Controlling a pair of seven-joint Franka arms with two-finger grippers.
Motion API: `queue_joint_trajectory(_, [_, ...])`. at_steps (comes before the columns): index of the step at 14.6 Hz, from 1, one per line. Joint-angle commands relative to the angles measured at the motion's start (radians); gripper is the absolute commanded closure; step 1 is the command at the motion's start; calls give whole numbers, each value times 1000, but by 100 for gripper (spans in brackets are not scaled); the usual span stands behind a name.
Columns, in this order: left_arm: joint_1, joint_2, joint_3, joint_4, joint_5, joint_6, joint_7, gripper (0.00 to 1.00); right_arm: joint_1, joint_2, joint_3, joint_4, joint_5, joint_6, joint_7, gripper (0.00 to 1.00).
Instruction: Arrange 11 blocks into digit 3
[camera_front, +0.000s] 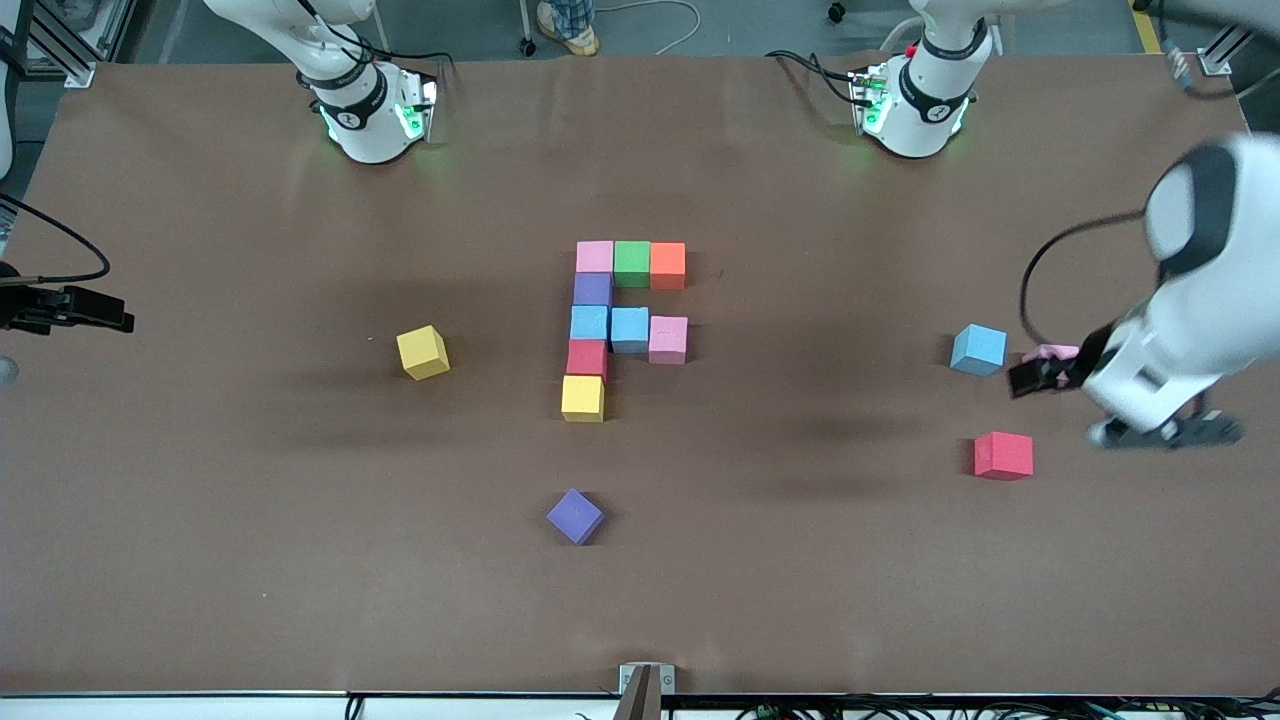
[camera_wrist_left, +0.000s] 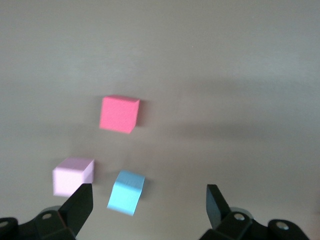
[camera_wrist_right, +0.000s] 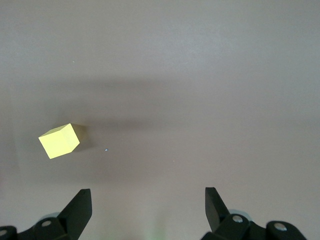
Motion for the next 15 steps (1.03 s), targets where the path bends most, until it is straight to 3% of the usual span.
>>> queue_joint_trajectory(1, [0, 6, 5, 59, -1, -30, 17, 0, 5, -12, 1, -3, -12, -8, 9, 0])
queue_joint_trajectory(9, [11, 200, 8, 59, 115, 237, 38, 0, 15, -12, -1, 12, -20, -7, 11, 0])
queue_joint_trajectory(15, [65, 286, 8, 60, 92, 289, 259, 0, 38, -9, 1, 54, -92, -34, 8, 0])
